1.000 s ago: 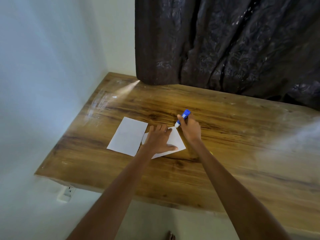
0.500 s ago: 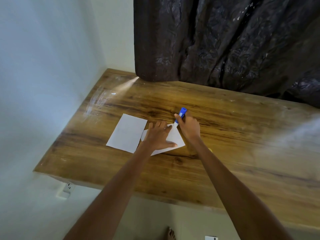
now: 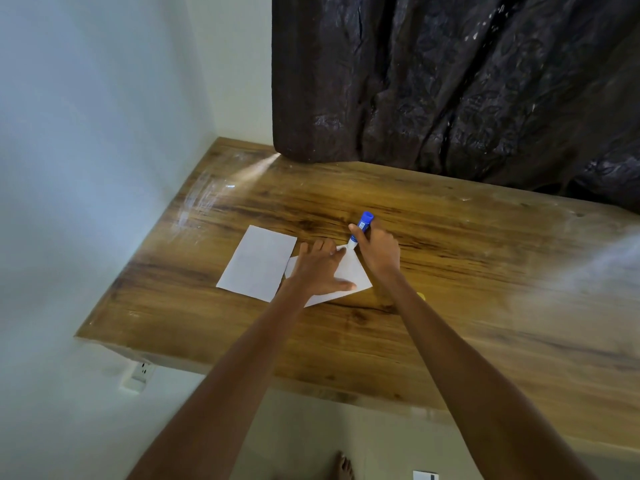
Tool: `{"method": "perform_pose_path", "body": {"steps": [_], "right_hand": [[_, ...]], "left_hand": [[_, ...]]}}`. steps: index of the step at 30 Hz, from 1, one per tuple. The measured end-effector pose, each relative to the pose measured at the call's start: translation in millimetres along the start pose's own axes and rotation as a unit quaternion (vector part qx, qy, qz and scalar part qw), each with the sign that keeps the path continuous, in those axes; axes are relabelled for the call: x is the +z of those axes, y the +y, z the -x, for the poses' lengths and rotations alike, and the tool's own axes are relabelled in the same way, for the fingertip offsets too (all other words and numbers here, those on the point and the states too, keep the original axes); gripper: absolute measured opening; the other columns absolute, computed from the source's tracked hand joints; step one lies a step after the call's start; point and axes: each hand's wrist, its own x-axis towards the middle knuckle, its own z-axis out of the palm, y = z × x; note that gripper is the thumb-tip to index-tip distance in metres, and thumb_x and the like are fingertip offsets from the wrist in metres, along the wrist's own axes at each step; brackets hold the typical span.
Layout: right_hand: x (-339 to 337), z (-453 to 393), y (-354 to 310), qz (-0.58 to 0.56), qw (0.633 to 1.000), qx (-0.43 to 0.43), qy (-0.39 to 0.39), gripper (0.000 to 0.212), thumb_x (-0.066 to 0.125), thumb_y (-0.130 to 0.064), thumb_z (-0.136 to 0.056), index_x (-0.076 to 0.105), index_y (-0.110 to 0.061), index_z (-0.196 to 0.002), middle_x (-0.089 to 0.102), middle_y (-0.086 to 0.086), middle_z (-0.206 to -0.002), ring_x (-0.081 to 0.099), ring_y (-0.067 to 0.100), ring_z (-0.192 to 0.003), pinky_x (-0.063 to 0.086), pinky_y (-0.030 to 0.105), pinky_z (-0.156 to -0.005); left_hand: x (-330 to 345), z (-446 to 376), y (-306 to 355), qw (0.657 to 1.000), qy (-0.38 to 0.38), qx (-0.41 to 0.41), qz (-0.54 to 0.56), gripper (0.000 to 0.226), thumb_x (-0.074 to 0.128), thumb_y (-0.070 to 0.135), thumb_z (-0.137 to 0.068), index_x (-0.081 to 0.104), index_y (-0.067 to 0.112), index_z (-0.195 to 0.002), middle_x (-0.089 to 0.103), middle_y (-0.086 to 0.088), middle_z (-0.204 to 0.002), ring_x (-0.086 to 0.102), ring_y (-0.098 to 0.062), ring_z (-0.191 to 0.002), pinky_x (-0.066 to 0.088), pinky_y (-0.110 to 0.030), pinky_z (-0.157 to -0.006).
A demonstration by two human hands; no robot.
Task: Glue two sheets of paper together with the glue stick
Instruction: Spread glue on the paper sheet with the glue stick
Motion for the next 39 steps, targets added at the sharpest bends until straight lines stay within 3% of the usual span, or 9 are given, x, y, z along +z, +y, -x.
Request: {"method": "perform_pose_path", "body": {"steps": [7,13,18,29,33,36,39], "right_hand": [[-5,5,2,0.027,1.000,-0.011,-0.003,0.046,0.047,-0.045,-0.094,0.052,-0.004,-0.115,0.067,0.013,-0.088,0.058,0.018,-0.067,0.035,0.022,-0.047],[-11,15,12,0.043,0.999,-0.006,-0.008,0.047,0.046,-0.047,-0.094,0.052,-0.005,-0.115,0.067,0.012,-0.087,0.062,0.022,-0.070,0.044,0.030,-0.057],[-17,25,18,0.036,0.999,-0.004,-0.011,0.047,0.047,-0.047,-0.094,0.052,-0.005,-0.115,0.067,0.012,-0.085,0.064,0.027,-0.073,0.041,0.031,-0.058],[-28,36,24,0.026,0.997,0.040,-0.065,0.042,0.050,-0.043,-0.093,0.054,-0.006,-0.113,0.065,0.010,-0.086,0.061,0.023,-0.074,0.046,0.032,-0.062],[-34,37,23,0.006,0.997,0.046,-0.053,0.039,0.050,-0.042,-0.094,0.053,-0.007,-0.112,0.059,0.006,-0.078,0.056,0.020,-0.067,0.035,0.025,-0.049],[-39,36,21,-0.027,0.997,0.053,-0.041,0.039,0.049,-0.042,-0.094,0.052,-0.008,-0.112,0.059,0.005,-0.078,0.055,0.019,-0.067,0.035,0.026,-0.050],[-42,33,22,-0.053,0.996,0.061,-0.032,0.038,0.049,-0.042,-0.095,0.053,-0.007,-0.108,0.059,0.004,-0.077,0.054,0.017,-0.064,0.035,0.025,-0.049]], "left_hand": [[2,-1,-1,1.000,-0.010,-0.006,0.026,0.088,0.048,0.071,-0.077,0.029,0.016,-0.143,0.038,-0.009,-0.136,0.036,-0.026,-0.124,0.030,-0.042,-0.101],[1,-1,1,0.999,-0.010,-0.017,0.041,0.087,0.049,0.070,-0.077,0.030,0.017,-0.143,0.037,-0.009,-0.139,0.035,-0.026,-0.126,0.028,-0.042,-0.103],[1,2,5,0.998,0.001,-0.037,0.051,0.087,0.049,0.071,-0.077,0.032,0.016,-0.142,0.038,-0.010,-0.140,0.036,-0.027,-0.126,0.028,-0.043,-0.103],[1,5,13,0.994,0.025,-0.081,0.064,0.085,0.051,0.070,-0.076,0.037,0.014,-0.138,0.041,-0.011,-0.138,0.039,-0.027,-0.125,0.030,-0.041,-0.102],[7,3,17,0.991,0.045,-0.107,0.073,0.089,0.053,0.072,-0.072,0.036,0.013,-0.135,0.045,-0.011,-0.135,0.041,-0.027,-0.122,0.032,-0.041,-0.099],[5,2,21,0.983,0.039,-0.143,0.107,0.095,0.055,0.072,-0.072,0.028,0.010,-0.139,0.044,-0.012,-0.139,0.042,-0.028,-0.126,0.032,-0.043,-0.102],[-3,0,20,0.978,0.069,-0.141,0.135,0.075,0.051,0.062,-0.082,0.036,0.011,-0.135,0.048,-0.011,-0.136,0.045,-0.028,-0.124,0.033,-0.043,-0.103]]}}
